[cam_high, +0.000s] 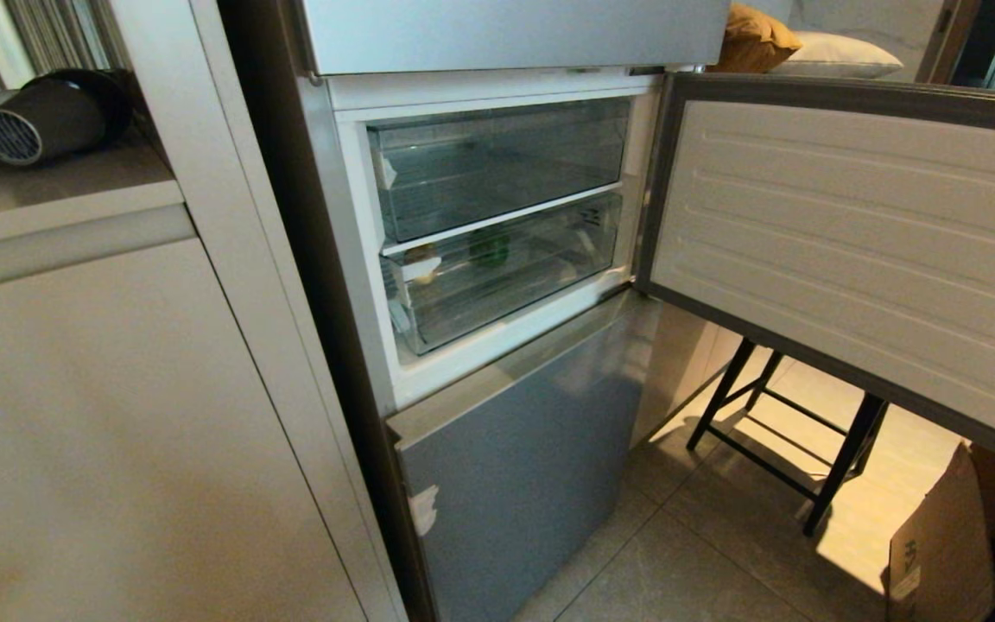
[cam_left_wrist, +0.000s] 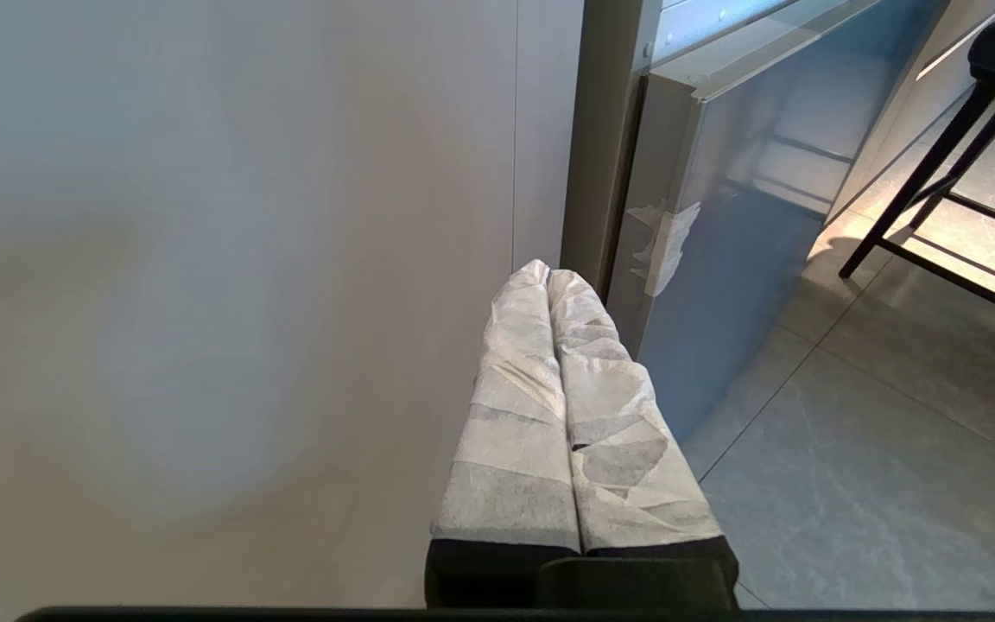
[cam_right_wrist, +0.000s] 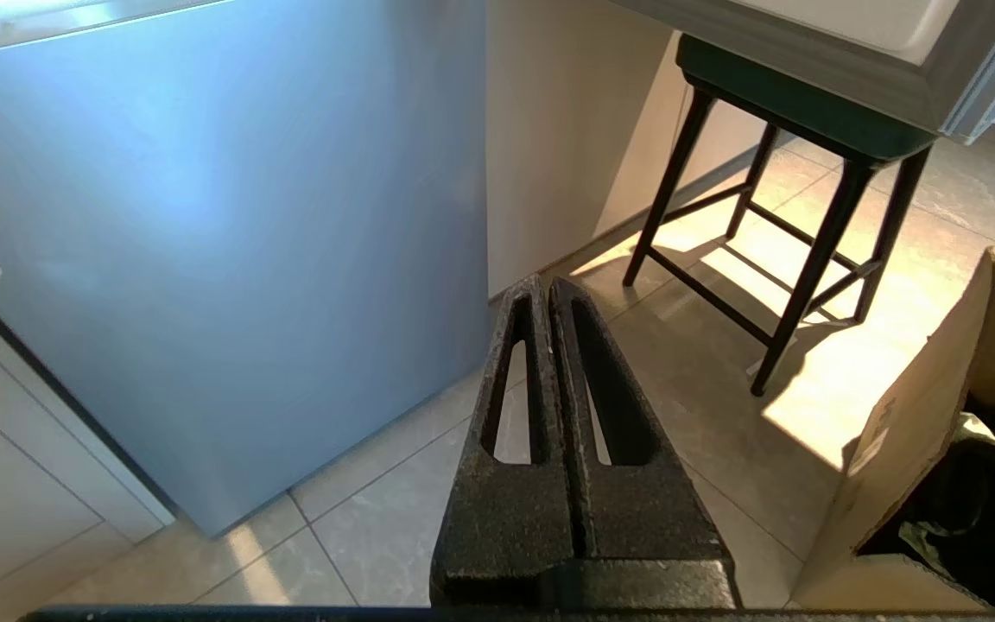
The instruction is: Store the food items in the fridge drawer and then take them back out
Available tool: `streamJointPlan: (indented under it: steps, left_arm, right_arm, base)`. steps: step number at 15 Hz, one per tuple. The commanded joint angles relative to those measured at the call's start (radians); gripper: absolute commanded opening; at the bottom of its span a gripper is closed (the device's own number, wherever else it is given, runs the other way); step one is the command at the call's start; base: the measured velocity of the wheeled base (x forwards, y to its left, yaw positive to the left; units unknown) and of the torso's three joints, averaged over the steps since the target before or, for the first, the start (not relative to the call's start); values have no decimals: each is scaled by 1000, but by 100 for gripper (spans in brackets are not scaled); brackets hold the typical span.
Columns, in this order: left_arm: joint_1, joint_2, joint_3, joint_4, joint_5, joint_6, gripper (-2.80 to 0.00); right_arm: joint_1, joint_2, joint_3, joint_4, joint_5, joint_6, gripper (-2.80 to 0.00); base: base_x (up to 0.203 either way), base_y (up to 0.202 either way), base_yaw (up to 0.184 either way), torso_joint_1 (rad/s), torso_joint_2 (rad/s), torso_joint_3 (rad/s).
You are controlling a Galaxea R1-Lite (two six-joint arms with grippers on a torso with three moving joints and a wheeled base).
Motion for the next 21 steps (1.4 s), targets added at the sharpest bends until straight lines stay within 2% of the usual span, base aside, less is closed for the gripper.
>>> streamJointPlan:
  steps: [1, 21]
  left_arm:
    - [0, 0, 0, 0, 0, 0, -280]
    - [0, 0, -1, 0, 0, -2, -280]
  right_arm:
    - [0, 0, 0, 0, 1, 0, -280]
    - [0, 0, 0, 0, 2, 1, -280]
  base:
    - [0, 0, 0, 0, 0, 0]
    - [0, 0, 0, 0, 0, 0]
